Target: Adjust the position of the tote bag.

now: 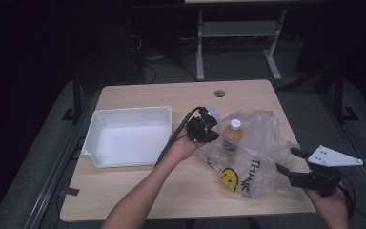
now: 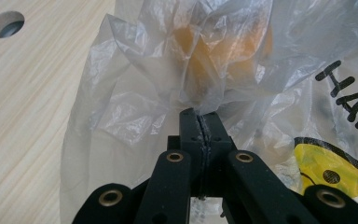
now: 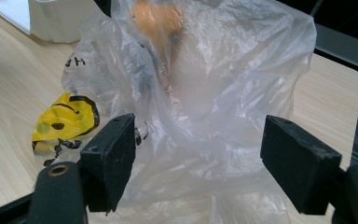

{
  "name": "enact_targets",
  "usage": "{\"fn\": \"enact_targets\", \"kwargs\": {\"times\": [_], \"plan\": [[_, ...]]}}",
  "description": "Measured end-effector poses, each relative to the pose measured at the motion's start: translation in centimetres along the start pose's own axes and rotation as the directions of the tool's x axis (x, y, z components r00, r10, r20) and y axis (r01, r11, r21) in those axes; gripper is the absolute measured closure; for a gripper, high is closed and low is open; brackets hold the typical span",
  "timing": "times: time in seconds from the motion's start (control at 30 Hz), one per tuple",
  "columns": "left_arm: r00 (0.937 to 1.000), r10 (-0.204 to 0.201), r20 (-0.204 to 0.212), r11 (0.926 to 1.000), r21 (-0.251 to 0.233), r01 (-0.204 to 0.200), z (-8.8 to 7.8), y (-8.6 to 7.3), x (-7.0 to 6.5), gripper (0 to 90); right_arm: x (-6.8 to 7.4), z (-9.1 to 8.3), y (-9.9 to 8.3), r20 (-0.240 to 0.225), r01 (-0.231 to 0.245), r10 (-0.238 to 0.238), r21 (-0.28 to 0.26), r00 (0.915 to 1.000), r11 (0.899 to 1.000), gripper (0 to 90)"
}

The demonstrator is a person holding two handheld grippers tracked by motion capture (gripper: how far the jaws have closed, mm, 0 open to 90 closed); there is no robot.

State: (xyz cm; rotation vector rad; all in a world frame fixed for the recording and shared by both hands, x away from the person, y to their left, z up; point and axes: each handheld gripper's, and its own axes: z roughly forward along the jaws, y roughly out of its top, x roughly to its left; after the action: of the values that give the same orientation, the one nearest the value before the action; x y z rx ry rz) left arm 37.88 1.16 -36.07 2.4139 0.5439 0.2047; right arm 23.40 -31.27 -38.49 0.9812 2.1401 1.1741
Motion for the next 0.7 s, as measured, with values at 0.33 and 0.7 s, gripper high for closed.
{"fn": "enact_targets", "kwargs": {"times": [0.33, 0.7], "plan": [[0.9996, -0.028, -0.004, 0.9989, 0.036, 0.028, 0.7, -1.5, 0.4, 89.5, 0.0, 0.1, -0.1, -0.001, 0.000, 0.000, 0.005, 1.0000, 1.000, 25.9], [0.9987, -0.052, 0.002, 0.9959, 0.075, 0.052, 1.4, -3.1, 0.7, 89.5, 0.0, 0.3, -0.1, -0.005, 0.001, -0.001, 0.011, 1.0000, 1.000, 25.8]]}}
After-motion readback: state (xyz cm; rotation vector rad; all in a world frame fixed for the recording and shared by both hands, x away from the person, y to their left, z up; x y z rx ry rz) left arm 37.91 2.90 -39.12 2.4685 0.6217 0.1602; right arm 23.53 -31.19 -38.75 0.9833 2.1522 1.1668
